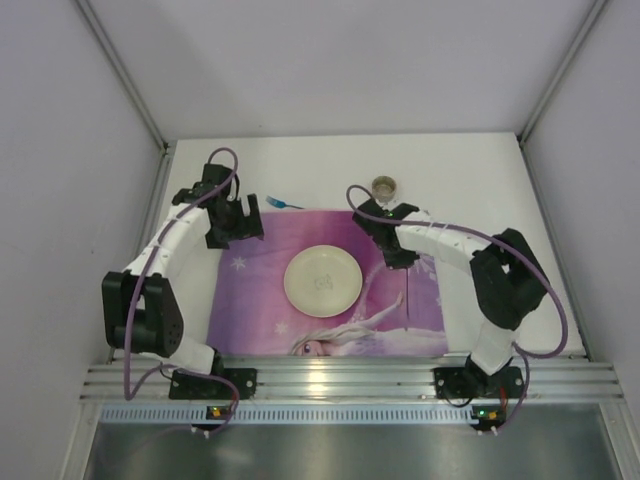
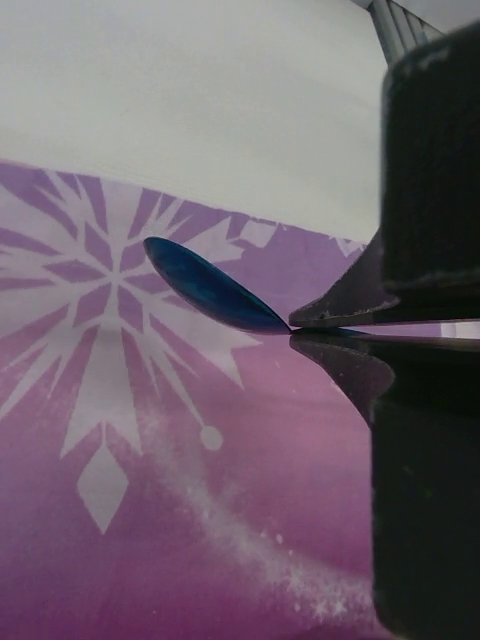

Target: Set the dinner table for one person

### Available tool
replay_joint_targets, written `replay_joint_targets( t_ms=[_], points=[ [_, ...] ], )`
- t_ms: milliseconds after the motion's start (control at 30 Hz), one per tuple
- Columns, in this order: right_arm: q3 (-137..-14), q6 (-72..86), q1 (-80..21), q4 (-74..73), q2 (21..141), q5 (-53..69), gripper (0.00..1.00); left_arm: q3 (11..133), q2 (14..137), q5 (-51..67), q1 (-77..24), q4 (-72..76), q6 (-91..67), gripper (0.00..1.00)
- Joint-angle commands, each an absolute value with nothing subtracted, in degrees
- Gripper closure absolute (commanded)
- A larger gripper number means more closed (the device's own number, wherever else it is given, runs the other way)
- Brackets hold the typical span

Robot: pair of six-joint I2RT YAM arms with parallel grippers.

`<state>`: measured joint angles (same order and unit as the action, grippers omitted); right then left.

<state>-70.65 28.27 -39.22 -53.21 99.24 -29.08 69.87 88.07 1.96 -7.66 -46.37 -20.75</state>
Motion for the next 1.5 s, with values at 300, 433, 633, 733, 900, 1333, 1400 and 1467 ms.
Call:
replay_joint_targets(
  t_ms=[300, 433, 633, 733, 900, 1333, 1400, 1467],
  points=[
    [-76.2, 32.43, -44.3, -51.41, 106.53, -25.14, 0.49, 64.34, 77.7, 0.97, -7.82, -47.28, -18.9, 0.01],
    [-81.89, 30.51, -44.47, -54.22, 102.5, -26.71, 0.3, 64.68, 77.52, 1.23, -7.82, -47.63, -18.63, 0.01],
    [-90.51, 21.81, -39.91, -52.04, 100.19, -25.93, 0.26, 66.0, 77.87, 1.23, -7.82, -47.81, -18.54, 0.01],
    [-95.25, 21.62, -33.24, -50.89, 103.0, -21.72, 0.26, 67.23, 78.57, 1.06, -7.82, -48.42, -18.63, 0.01],
    [-104.48, 23.55, -22.7, -49.04, 112.57, -10.38, 0.27, 68.64, 78.49, 0.53, -7.82, -49.74, -18.46, 0.01],
    [-131.12, 23.29, -18.81, -50.1, 138.42, -6.76, 0.34, 72.5, 82.09, -4.74, -7.82, -52.29, -20.21, 0.01],
    [-131.22, 23.2, -18.2, -50.1, 140.27, -8.43, 0.35, 74.26, 83.05, -5.79, -7.82, -52.73, -19.95, 0.01],
    [-130.87, 23.2, -17.84, -50.1, 141.06, -8.88, 0.37, 75.93, 84.37, -6.76, -7.82, -53.35, -19.86, 0.01]
  ],
)
